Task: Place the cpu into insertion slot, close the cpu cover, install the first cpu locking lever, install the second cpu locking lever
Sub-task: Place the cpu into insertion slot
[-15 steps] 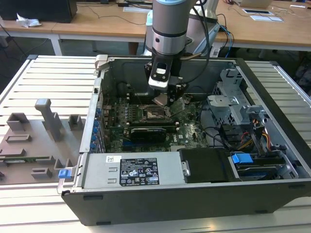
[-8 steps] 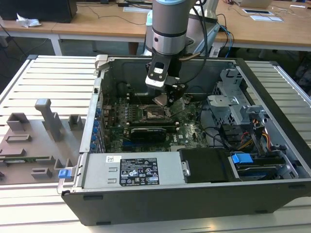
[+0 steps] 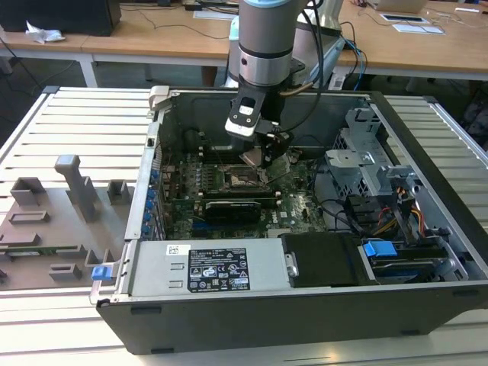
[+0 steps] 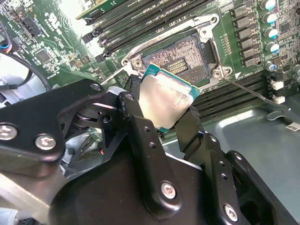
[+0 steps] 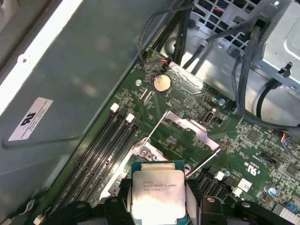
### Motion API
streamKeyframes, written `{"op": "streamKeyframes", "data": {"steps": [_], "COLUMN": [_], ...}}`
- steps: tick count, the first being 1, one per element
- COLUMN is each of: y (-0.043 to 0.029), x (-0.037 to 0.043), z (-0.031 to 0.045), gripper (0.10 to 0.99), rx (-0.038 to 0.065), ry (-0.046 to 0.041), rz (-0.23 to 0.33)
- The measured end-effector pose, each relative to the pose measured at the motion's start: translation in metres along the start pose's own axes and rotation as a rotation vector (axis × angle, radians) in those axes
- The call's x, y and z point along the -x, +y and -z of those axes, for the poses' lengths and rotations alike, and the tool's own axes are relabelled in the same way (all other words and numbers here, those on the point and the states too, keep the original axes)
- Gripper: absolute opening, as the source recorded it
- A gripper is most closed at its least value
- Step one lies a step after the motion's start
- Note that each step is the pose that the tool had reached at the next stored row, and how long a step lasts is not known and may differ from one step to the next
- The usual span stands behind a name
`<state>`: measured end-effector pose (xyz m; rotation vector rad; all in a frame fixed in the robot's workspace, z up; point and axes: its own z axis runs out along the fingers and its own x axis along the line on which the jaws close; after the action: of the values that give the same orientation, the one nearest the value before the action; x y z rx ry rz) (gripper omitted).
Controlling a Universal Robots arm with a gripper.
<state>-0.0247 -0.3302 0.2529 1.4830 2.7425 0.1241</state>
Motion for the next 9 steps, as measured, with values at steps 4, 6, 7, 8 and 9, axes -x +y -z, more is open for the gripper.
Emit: {"op": "streamKeyframes", "data": {"steps": [4, 6, 7, 8, 9], "y": [0.0, 0.0, 0.0, 0.0, 0.0], "x": [0.0, 0.0, 0.0, 0.0, 0.0], "z": [-0.0001, -0.0001, -0.0001, -0.0002, -0.0002], "gripper": [0.541, 0.541, 0.541, 0.541, 0.541], "rx": [0.001, 0.001, 0.001, 0.001, 0.001], "ry": [-0.0024, -0.0037, -0.0044, -0.0052, -0.006], "rz": [-0.03, -0.046, -0.055, -0.065, -0.075]}}
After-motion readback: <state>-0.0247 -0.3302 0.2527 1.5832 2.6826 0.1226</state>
